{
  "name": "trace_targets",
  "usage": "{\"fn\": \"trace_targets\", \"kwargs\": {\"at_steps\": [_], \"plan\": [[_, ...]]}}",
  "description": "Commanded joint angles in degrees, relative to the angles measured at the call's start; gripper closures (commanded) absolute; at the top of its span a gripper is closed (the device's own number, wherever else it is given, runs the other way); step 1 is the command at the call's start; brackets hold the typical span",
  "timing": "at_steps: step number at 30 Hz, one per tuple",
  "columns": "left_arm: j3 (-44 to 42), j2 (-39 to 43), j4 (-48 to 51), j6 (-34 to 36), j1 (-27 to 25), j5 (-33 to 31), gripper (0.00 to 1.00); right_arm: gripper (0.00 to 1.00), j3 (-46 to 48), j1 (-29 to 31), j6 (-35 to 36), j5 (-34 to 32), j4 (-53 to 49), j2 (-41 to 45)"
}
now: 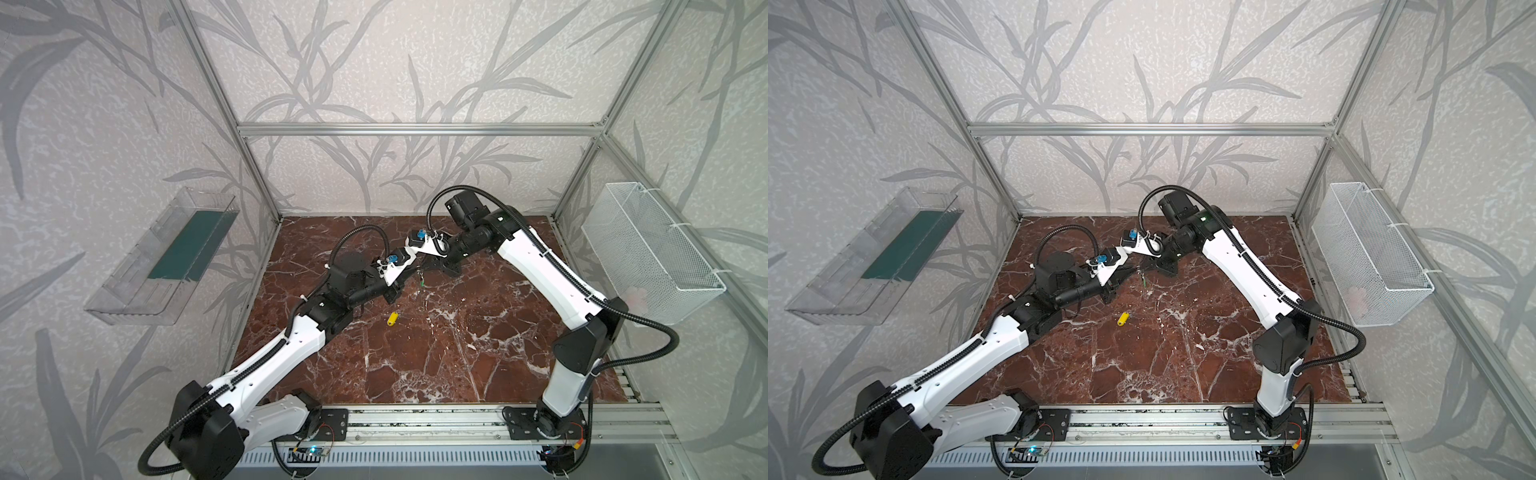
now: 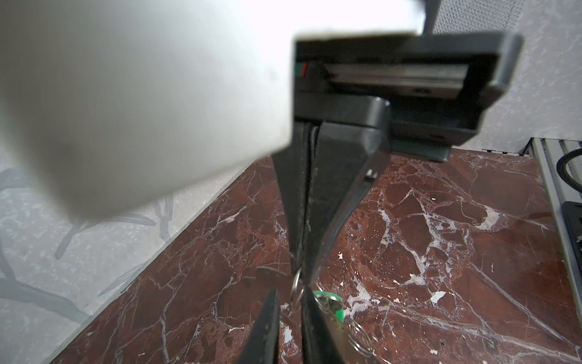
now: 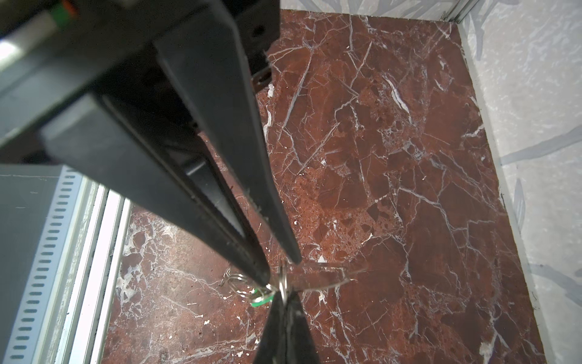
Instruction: Put the keys on the keyring
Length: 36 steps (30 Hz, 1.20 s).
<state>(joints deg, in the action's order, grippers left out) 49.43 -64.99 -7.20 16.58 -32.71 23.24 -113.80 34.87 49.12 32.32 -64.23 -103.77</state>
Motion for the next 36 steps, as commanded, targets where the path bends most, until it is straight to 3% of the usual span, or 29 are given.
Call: {"fn": "trace_targets", "kwargs": {"at_steps": [1, 22, 36], "plan": [[-0.5, 0.3, -1.3, -2.0, 1.0, -1.4, 0.83, 1.0, 0.5, 0.6, 1.2, 3.5, -0.2, 3.2], [4.4, -3.6, 4.5, -1.6, 0.9, 8.4, 0.83, 1.0, 1.2, 0.6, 1.0, 4.7, 0.6, 3.6], [4.4, -4.5, 5.3, -2.2, 1.0, 8.0, 0.8, 1.0, 1.9, 0.5, 0.5, 5.9, 1.8, 4.4]]}}
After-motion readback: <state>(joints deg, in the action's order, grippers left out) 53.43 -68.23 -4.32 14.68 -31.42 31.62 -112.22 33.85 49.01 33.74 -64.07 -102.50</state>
